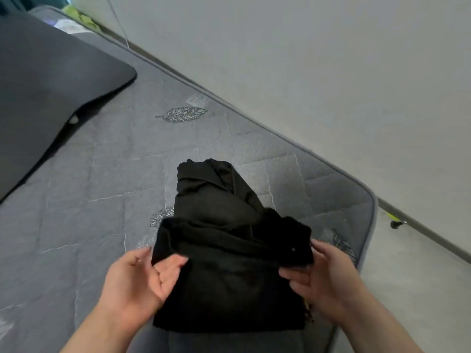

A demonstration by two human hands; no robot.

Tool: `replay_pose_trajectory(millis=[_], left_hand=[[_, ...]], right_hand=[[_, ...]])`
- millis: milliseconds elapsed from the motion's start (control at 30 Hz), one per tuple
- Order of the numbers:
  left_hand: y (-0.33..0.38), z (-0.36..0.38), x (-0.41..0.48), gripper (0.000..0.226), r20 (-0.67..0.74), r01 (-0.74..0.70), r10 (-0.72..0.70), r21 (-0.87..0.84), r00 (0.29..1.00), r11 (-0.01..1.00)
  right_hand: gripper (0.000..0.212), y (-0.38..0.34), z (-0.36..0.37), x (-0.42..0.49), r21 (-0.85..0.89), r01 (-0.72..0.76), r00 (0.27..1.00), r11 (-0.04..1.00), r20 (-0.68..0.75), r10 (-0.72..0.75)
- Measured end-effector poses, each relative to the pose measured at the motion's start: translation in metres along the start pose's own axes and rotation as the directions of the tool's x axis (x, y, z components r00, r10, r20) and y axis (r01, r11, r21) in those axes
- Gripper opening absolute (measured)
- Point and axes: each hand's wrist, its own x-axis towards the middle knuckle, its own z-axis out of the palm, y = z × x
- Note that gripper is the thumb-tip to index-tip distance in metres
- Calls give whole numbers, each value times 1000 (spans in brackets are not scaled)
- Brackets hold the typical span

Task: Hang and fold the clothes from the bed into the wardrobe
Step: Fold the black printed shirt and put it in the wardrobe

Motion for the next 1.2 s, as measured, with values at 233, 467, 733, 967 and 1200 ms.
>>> replay_pose_trajectory(millis=[233,467,733,967,1200], left_hand=[[69,62,127,53,-99,-146,142,-33,985,989],[22,52,144,66,371,-604,650,778,663,171],[-34,-48,188,75,549,-47,388,618,740,-785],[-35,-55,210,74,551,-24,387,595,740,-803],[-29,-52,191,71,521,-107,496,757,695,-645]], right_hand=[[36,-90,45,96,-6,159,987,987,-1,-159],[69,-50,49,136,-763,595,638,253,257,-726],[69,24,5,186,-821,204,659,-533,518,-545],[70,30,3,214,-829,188,653,-526,506,-563],[65,21,1,194,-852,311,622,-421,518,-587]])
